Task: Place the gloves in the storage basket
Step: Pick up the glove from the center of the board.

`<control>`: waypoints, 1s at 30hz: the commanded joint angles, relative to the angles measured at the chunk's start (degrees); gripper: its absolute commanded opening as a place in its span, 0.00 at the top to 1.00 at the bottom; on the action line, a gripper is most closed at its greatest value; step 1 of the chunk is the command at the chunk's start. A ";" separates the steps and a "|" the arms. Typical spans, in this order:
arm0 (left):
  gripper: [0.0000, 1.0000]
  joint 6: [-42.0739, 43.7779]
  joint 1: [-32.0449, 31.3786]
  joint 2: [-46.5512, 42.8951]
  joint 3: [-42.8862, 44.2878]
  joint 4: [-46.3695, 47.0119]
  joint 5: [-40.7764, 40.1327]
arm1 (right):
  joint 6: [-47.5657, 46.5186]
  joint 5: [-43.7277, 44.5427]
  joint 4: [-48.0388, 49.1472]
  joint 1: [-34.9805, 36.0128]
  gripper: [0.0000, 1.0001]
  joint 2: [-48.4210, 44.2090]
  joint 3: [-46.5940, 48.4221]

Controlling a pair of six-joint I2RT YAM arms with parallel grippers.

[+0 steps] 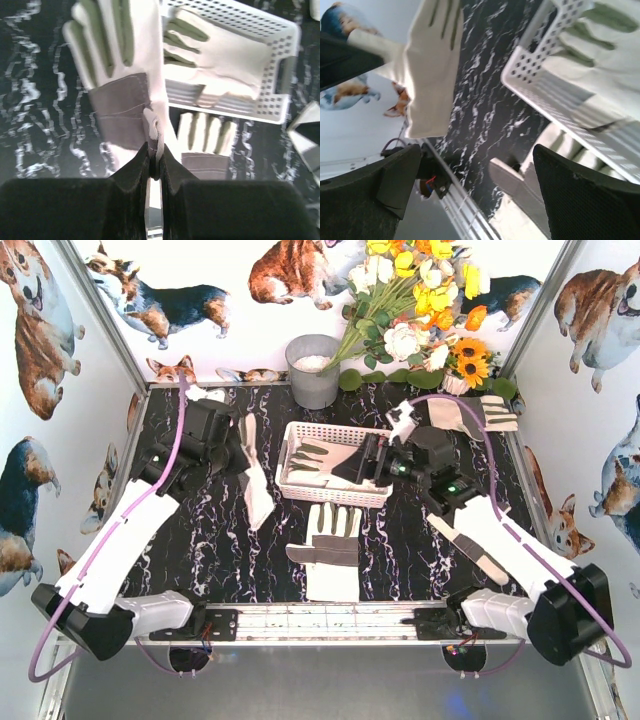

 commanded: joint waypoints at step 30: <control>1.00 -17.68 -3.87 3.24 -6.09 33.90 16.75 | -19.46 20.87 -1.24 16.76 0.99 3.68 8.58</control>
